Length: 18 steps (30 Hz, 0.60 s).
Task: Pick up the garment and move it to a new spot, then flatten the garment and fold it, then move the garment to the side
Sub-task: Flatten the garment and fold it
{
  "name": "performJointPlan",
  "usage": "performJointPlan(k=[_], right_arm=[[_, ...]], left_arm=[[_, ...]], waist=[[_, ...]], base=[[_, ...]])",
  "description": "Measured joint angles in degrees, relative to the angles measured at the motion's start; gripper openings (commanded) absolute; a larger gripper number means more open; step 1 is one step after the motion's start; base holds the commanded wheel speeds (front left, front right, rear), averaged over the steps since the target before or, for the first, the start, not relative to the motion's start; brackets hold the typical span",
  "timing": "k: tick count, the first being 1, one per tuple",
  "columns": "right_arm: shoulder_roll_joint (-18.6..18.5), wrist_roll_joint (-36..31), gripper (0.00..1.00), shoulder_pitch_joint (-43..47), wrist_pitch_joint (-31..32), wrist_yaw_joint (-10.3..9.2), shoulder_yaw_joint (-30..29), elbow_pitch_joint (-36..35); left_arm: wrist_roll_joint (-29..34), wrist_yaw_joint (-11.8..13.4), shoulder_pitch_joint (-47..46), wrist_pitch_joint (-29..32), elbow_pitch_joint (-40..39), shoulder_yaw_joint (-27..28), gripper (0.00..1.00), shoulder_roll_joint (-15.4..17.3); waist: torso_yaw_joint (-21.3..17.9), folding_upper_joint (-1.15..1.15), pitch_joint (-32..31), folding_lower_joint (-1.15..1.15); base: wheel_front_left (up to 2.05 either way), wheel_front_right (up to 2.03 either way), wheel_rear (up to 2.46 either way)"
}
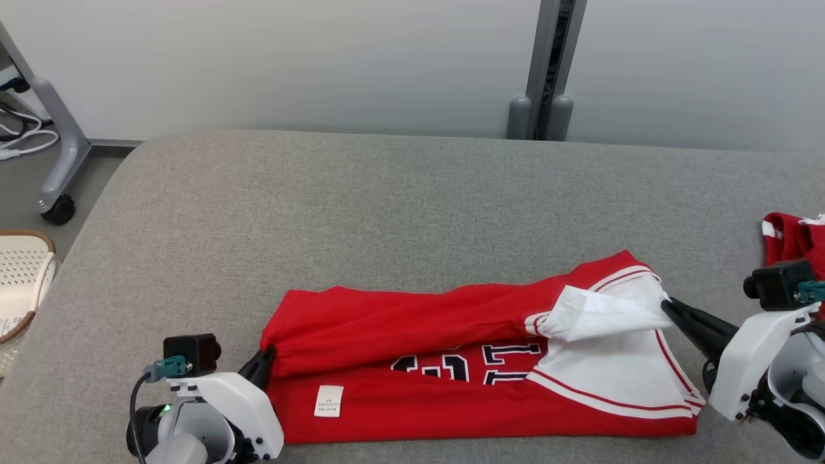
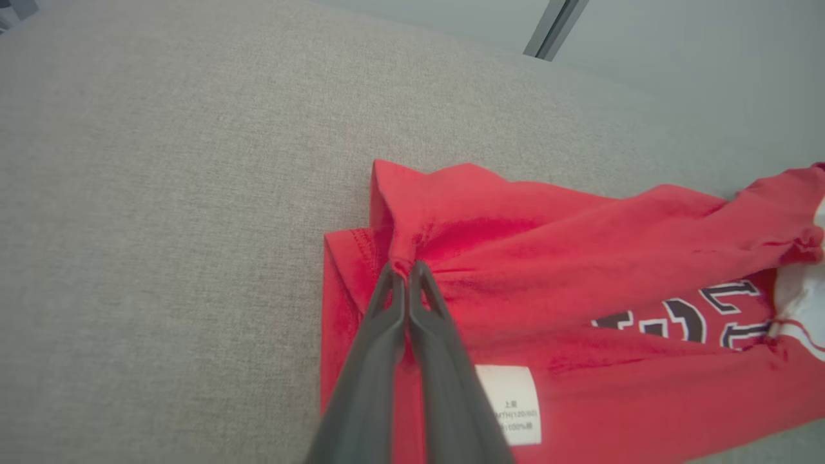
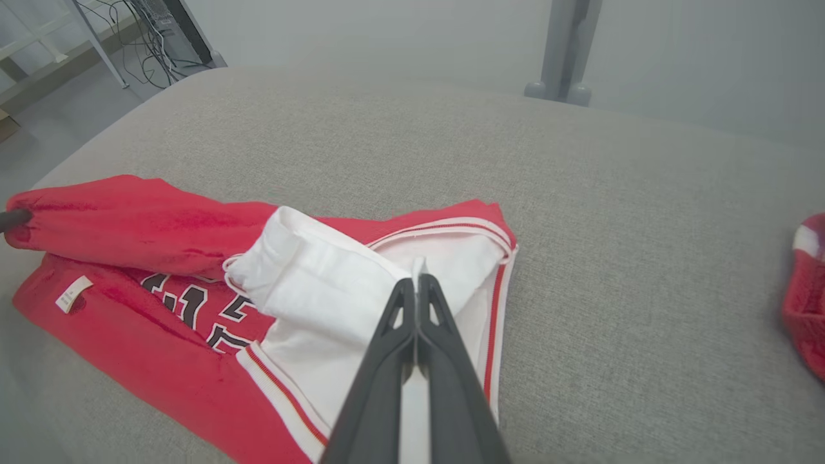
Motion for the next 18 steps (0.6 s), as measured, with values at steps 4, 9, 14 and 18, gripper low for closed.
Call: performJointPlan(k=[4,9,14,18], right_arm=[[-0.55,-0.30,0.00,1.58,2.44,0.00,-0.78,-1.31],[-1.10,-1.19,0.00,3.23,5.34,0.00,-1.71,-1.93],[-1.22,-2.56,0.00,4.39,7.64,0.00,-2.85,-3.63],[-1.52,-3.24,0.30,5.58,9.37,0.00,-4.05,-4.45]], left_arm=[[-0.02,0.73,1.09,1.38,-1.78,-0.25,0.00,0.93],[0.64,1.65,1.80,2.27,-3.27,-1.07,0.00,1.87],[1.88,2.49,2.48,2.46,-3.53,-2.21,0.00,2.18],[2.53,2.88,2.50,2.20,-3.49,-2.79,0.00,2.32]], waist=[[-0.09,0.00,-0.14,0.00],[-0.20,0.00,-0.09,0.00],[-0.35,0.00,0.04,0.00],[-0.36,0.00,0.15,0.00]], base=[[0.00,0.00,0.00],[0.00,0.00,0.00],[0.00,0.00,0.00],[0.00,0.00,0.00]])
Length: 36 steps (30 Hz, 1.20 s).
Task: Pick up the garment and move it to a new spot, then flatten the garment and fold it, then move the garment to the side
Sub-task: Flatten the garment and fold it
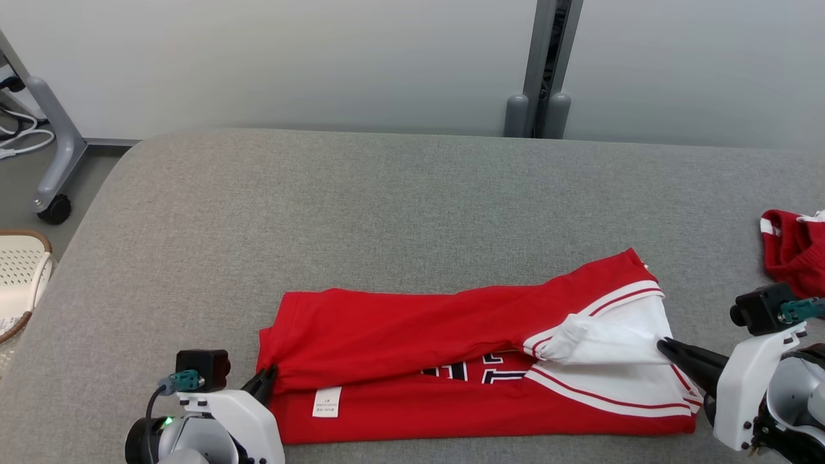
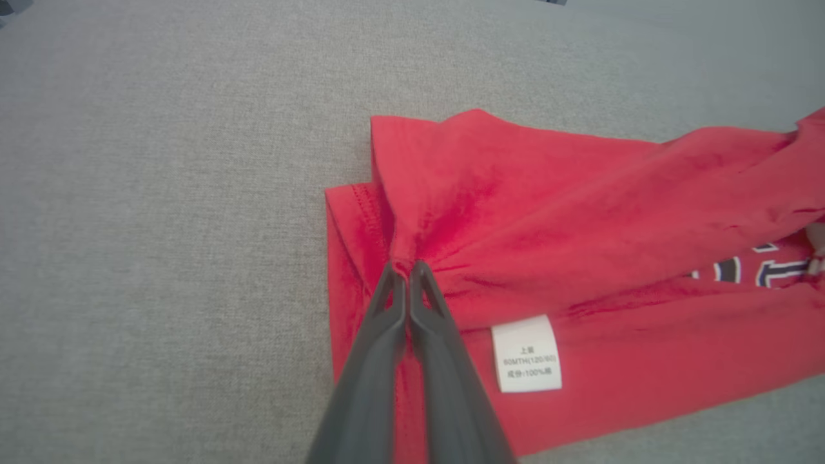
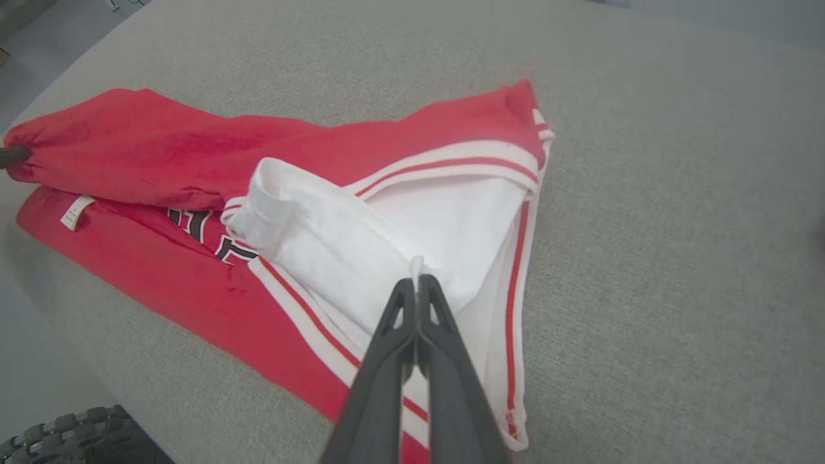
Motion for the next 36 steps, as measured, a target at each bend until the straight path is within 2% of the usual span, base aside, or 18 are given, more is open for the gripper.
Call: performJointPlan(k=[1,2,3,4,5,6,7,19,23,28,32,36], right_arm=[[-0.08,-0.08,0.48,0.22,0.52,0.00,-0.36,-0.18],[-0.12,-0.02,0.87,0.58,1.18,0.00,-0.79,-0.24],[-0.18,0.23,1.00,1.07,2.30,0.00,-1.01,-0.20],[-0.35,0.30,1.00,1.61,3.45,0.00,-1.05,-0.18],[-0.58,0.25,1.00,2.14,4.37,0.00,-1.16,-0.23],[-0.73,0.15,1.00,2.42,4.68,0.00,-1.63,-0.31],[-0.80,-0.08,1.00,2.48,4.75,0.00,-2.30,-0.41],[-0.53,-3.77,1.00,3.71,4.68,0.00,-11.40,-0.53],[1.47,-7.09,1.00,4.55,-0.33,0.00,-18.18,1.93],[5.73,-9.26,1.00,6.87,-5.67,0.00,-24.61,3.90],[8.91,-11.20,1.00,9.38,-9.55,0.00,-29.25,5.11],[12.21,-13.02,1.00,12.33,-12.48,0.00,-33.30,6.57]], left_arm=[[0.07,0.00,0.00,-0.01,0.02,-0.10,0.00,0.01],[0.14,0.01,0.01,-0.02,0.08,-0.27,0.00,0.00],[0.42,0.03,0.01,-0.03,0.15,-0.49,0.00,0.02],[0.57,0.22,0.01,-0.07,0.21,-0.65,0.00,0.05],[0.89,0.34,0.01,-0.09,0.27,-0.76,0.24,0.05],[1.01,0.75,0.00,-0.29,0.42,-0.82,0.91,0.03],[1.07,1.11,0.00,-0.32,0.64,-0.85,1.00,0.01],[2.42,4.17,-1.07,-3.07,1.19,-0.29,1.00,0.27],[2.47,4.87,-1.46,-7.39,0.33,1.20,1.00,-0.26],[4.03,5.38,-1.65,-13.59,0.15,2.02,1.00,-0.62],[5.34,5.53,-1.40,-16.14,-0.64,3.98,1.00,-2.08],[10.34,6.28,0.01,-16.41,-7.11,11.21,1.00,-4.12]], waist=[[0.01,0.00,0.07,0.00],[0.02,0.00,0.14,0.00],[0.04,0.00,0.20,0.00],[0.07,0.00,0.26,0.00],[0.11,0.00,0.34,0.00],[0.14,0.00,0.44,0.00],[0.17,0.00,0.54,0.00],[0.21,0.00,0.95,0.00],[0.05,0.00,0.53,0.00],[-0.31,0.00,0.05,0.00],[-0.66,0.00,-0.21,0.00],[-0.93,0.00,-0.11,0.00]], base=[[0.00,0.00,0.00],[0.00,0.00,0.00],[0.00,0.00,0.00],[0.00,0.00,0.00],[0.00,0.00,0.00],[0.00,0.00,0.00],[0.00,0.00,0.00],[0.00,0.00,0.00],[0.00,0.00,0.00],[0.00,0.00,0.00],[0.00,0.00,0.00],[0.00,0.00,0.00]])
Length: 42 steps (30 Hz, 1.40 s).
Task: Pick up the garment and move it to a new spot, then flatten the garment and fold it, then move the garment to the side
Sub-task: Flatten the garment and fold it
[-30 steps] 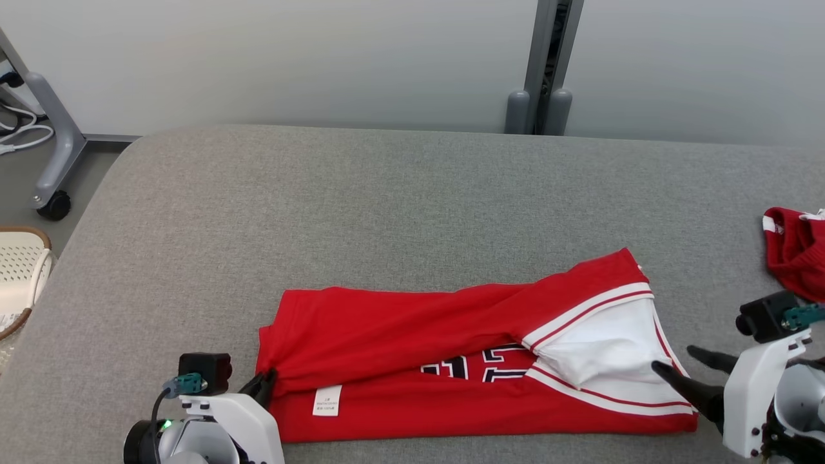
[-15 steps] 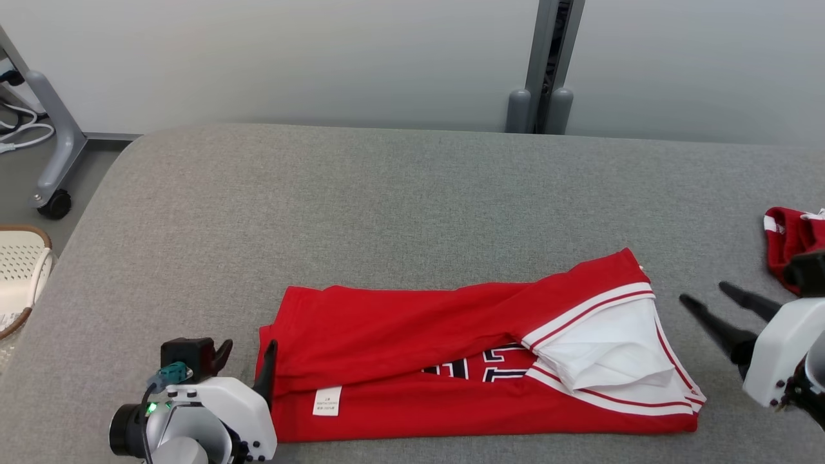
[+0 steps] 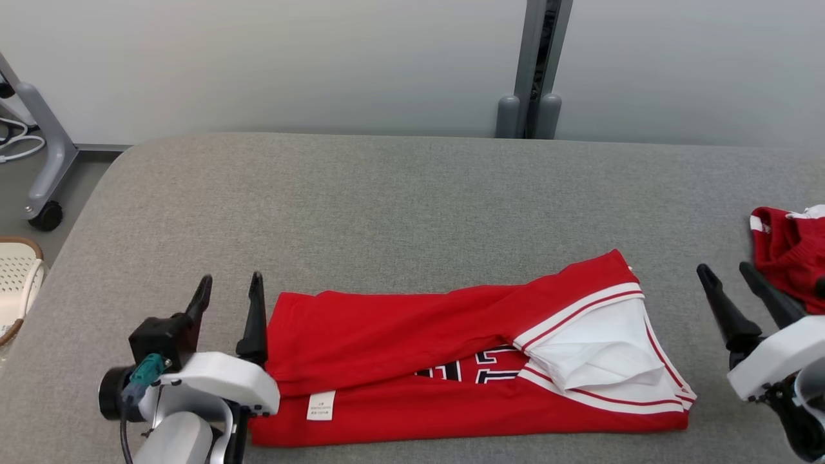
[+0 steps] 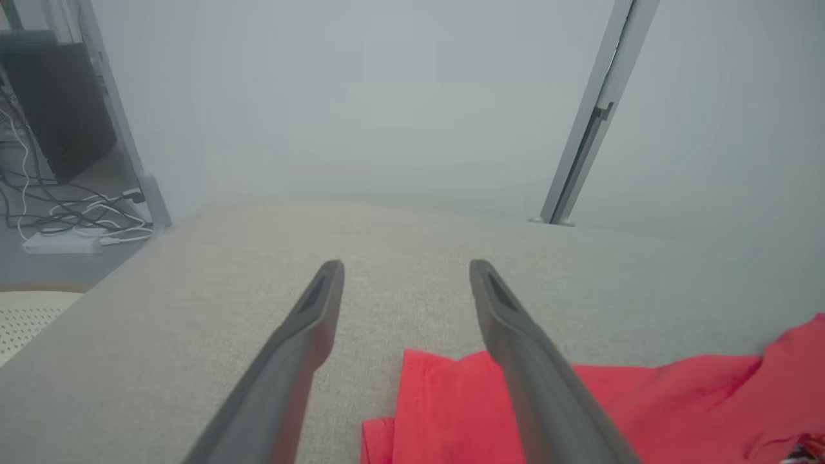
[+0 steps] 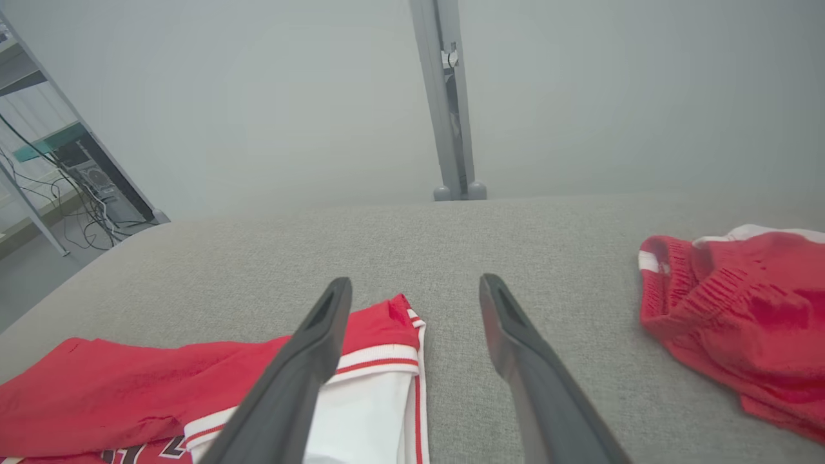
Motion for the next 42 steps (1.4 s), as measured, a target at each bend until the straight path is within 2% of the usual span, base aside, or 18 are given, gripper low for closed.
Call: performJointPlan(k=[3,9,14,17,28,35,42], right_arm=[[2.66,-0.98,1.00,2.21,-1.25,0.00,-2.83,1.03],[6.92,-2.35,1.00,5.53,-1.86,0.00,-5.84,2.81],[8.83,-2.45,1.00,6.83,-1.88,0.00,-7.02,3.78],[9.91,-2.46,1.00,7.41,-1.22,0.00,-7.45,4.41],[10.85,-2.60,1.00,7.29,0.40,0.00,-8.09,5.27],[9.48,-2.60,1.00,5.03,3.82,0.00,-6.89,5.23],[7.49,1.46,1.00,0.92,9.75,0.00,-5.67,7.21]], left_arm=[[5.98,-0.64,3.64,-0.14,-5.52,5.42,1.00,-3.03],[14.66,-4.23,9.88,-0.15,-11.56,14.67,1.00,-8.65],[18.68,-6.38,12.28,-0.15,-13.71,17.80,1.00,-10.20],[20.27,-7.06,13.46,-0.15,-13.60,18.45,1.00,-10.46],[18.68,-6.97,13.91,-0.15,-12.96,16.83,1.00,-10.58],[18.69,-7.00,13.40,-0.15,-12.23,16.24,1.00,-10.58],[18.84,-7.12,11.63,-0.15,-12.07,15.40,1.00,-10.58]], waist=[[-0.21,0.00,0.15,0.00],[-0.69,0.00,0.24,0.00],[-0.82,0.00,0.30,0.00],[-0.80,0.00,0.40,0.00],[-0.24,0.00,1.02,0.00],[0.19,0.00,2.29,0.00],[1.12,0.00,4.57,0.00]], base=[[0.00,0.00,0.00],[0.00,0.00,0.00],[0.00,0.00,0.00],[0.00,0.00,0.00],[0.00,0.00,0.00],[0.00,0.00,0.00],[0.00,0.00,0.00]])
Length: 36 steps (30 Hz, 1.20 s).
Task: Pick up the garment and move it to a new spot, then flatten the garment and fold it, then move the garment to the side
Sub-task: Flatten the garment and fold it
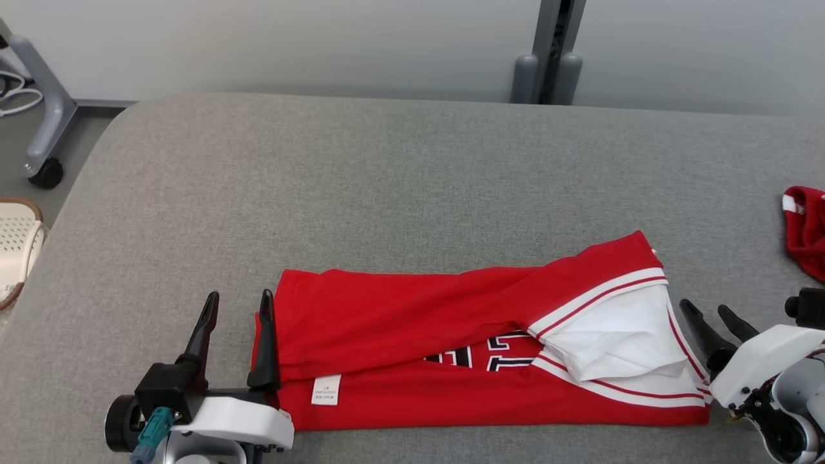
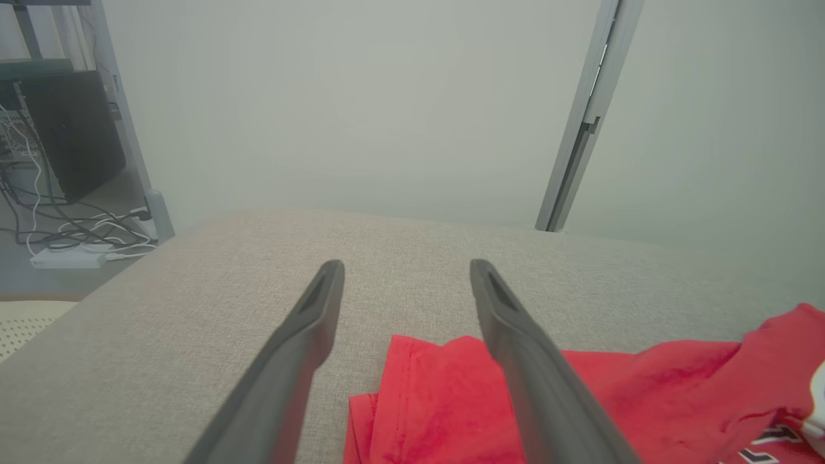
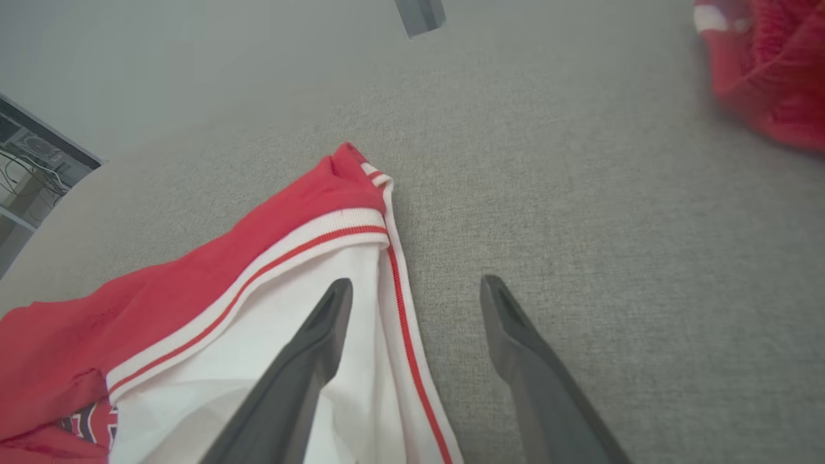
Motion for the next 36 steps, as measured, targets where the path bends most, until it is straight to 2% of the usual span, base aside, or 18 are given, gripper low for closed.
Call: performJointPlan(k=[6,14,35,36], right_arm=[[-1.34,2.27,1.00,-2.35,4.17,0.00,3.47,2.03],[-2.64,6.10,1.00,-3.56,6.65,0.00,8.61,2.22],[-2.29,13.05,1.00,-7.44,5.63,-0.20,18.86,2.96],[-2.24,13.25,0.90,-7.65,5.55,-0.19,19.34,3.01]], left_arm=[[0.12,0.01,-1.29,0.00,-0.10,-0.55,1.00,-0.01],[0.23,0.01,-1.55,0.00,-0.05,-0.94,1.00,-0.01],[0.29,0.15,-2.45,0.00,0.54,-2.57,1.00,-0.01],[0.27,0.15,-2.46,0.00,0.57,-2.59,1.00,-0.02]], waist=[[1.18,0.00,1.89,0.00],[2.06,0.00,2.84,0.00],[3.13,0.00,3.24,0.00],[3.18,0.00,3.23,0.00]], base=[[0.00,0.00,0.00],[0.00,0.00,0.00],[0.00,0.00,0.00],[0.00,0.00,0.00]])
